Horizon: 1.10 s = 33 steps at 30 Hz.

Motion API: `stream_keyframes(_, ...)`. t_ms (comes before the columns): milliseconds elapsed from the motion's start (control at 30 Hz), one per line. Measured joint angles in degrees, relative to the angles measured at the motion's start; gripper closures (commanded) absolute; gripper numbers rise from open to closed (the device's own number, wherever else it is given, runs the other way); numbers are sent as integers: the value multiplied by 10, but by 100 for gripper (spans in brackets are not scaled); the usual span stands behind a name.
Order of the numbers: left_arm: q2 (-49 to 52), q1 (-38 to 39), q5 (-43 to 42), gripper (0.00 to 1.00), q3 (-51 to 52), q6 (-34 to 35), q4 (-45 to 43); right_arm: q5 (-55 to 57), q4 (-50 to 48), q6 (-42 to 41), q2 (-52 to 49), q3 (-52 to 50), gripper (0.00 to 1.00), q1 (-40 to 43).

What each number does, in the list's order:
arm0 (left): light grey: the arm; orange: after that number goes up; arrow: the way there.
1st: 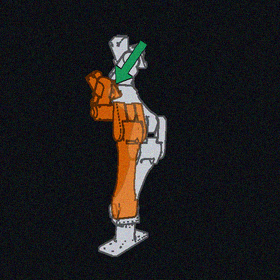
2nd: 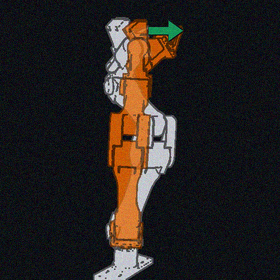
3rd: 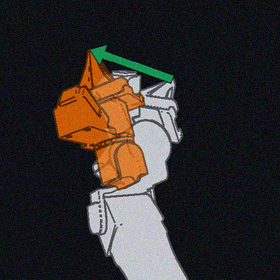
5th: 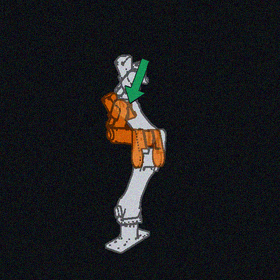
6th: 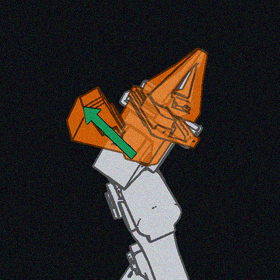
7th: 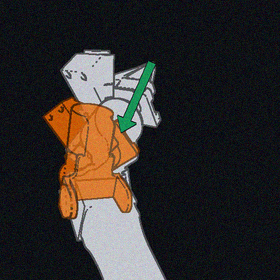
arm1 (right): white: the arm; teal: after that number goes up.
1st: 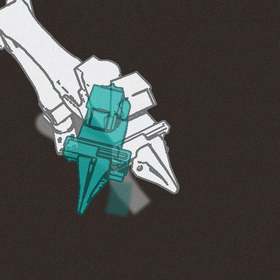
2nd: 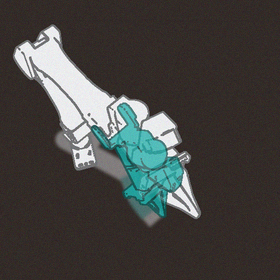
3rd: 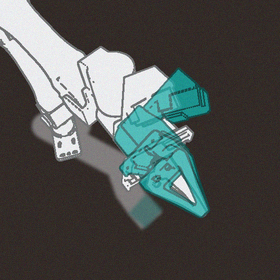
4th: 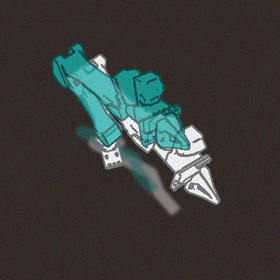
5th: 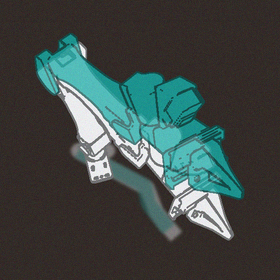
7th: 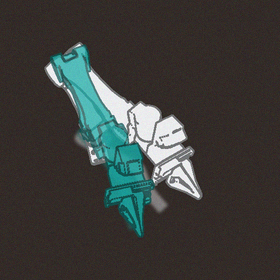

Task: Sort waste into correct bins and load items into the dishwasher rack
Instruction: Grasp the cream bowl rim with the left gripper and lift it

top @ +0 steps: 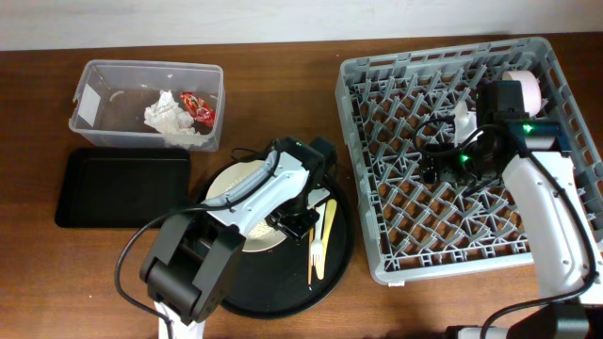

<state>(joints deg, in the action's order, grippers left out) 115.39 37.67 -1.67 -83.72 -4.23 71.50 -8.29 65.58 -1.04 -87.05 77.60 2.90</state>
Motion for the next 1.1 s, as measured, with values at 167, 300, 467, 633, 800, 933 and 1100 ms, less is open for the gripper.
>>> stream_keyframes(167,0,2,-12,84,16,2,-10,0,1,0,0,0,9,0)
stream_keyframes(300,0,4,17,99,30,13,-34,0,3,0,0,0,9,0)
stream_keyframes(467,-6,8,86,100,26,33,-29,0,3,0,0,0,9,0)
stream_keyframes(633,-108,-34,90,100,26,41,-34,0,4,0,0,0,9,0)
stream_keyframes(800,-159,-127,79,100,26,40,-35,0,4,0,0,0,9,0)
stream_keyframes(933,-159,-201,33,100,26,18,-58,0,4,0,0,0,9,0)
stream_keyframes(1100,-162,-284,-53,100,26,-27,-90,0,4,0,0,0,9,0)
